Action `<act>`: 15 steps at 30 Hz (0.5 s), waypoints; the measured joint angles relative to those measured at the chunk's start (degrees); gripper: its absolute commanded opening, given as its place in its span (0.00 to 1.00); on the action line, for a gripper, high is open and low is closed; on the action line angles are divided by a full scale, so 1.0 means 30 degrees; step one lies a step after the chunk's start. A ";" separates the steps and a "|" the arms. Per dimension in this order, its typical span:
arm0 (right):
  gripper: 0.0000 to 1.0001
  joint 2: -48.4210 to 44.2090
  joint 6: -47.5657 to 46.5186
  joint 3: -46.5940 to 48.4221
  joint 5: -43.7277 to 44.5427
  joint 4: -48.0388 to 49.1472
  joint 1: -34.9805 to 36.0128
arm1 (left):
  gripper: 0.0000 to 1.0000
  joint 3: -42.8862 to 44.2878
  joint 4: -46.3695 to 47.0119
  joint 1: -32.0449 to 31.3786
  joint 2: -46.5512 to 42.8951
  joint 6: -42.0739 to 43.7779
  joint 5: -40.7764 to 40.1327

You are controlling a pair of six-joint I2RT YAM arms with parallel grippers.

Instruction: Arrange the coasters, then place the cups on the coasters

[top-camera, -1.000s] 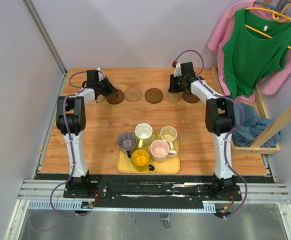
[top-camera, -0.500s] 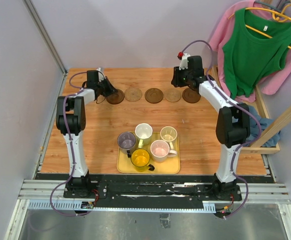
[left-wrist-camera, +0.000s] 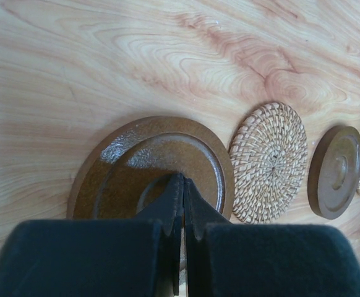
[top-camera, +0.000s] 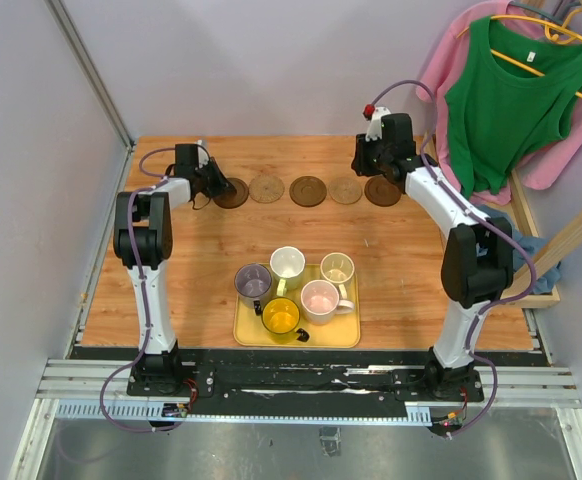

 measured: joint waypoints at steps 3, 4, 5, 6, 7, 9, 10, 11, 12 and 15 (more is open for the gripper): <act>0.28 -0.0255 0.0036 -0.0007 0.0168 0.0007 0.0000 | 0.00 0.0044 -0.0153 0.0015 0.0058 0.0022 -0.0029; 0.28 -0.0306 0.0066 -0.0007 0.0197 0.0022 0.0000 | 0.01 0.0044 -0.0153 0.0015 0.0058 0.0029 -0.0022; 0.28 -0.0306 0.0080 -0.0007 0.0211 0.0058 0.0000 | 0.01 0.0044 -0.0153 0.0015 0.0058 0.0036 -0.0036; 0.28 -0.0306 0.0102 -0.0007 0.0240 0.0073 0.0000 | 0.00 0.0044 -0.0160 0.0015 0.0058 0.0044 -0.0044; 0.28 -0.0306 0.0124 -0.0015 0.0262 0.0073 0.0000 | 0.00 0.0044 -0.0160 0.0015 0.0058 0.0044 -0.0051; 0.29 -0.0306 0.0146 -0.0029 0.0291 0.0058 0.0000 | 0.01 0.0080 -0.0219 0.0015 0.0058 0.0044 -0.0124; 0.29 -0.0306 0.0153 -0.0029 0.0299 0.0066 0.0000 | 0.01 0.0095 -0.0262 0.0015 0.0058 0.0044 -0.0189; 0.28 -0.0306 0.0175 -0.0029 0.0306 0.0058 0.0000 | 0.01 0.0124 -0.0306 0.0015 0.0058 0.0051 -0.0262; 0.28 -0.0306 0.0197 -0.0029 0.0313 0.0058 0.0000 | 0.01 0.0138 -0.0342 0.0022 0.0058 0.0044 -0.0321; 0.28 -0.0306 0.0240 -0.0109 0.0372 0.0073 0.0000 | 0.01 0.0226 -0.0503 0.0036 0.0058 0.0044 -0.0444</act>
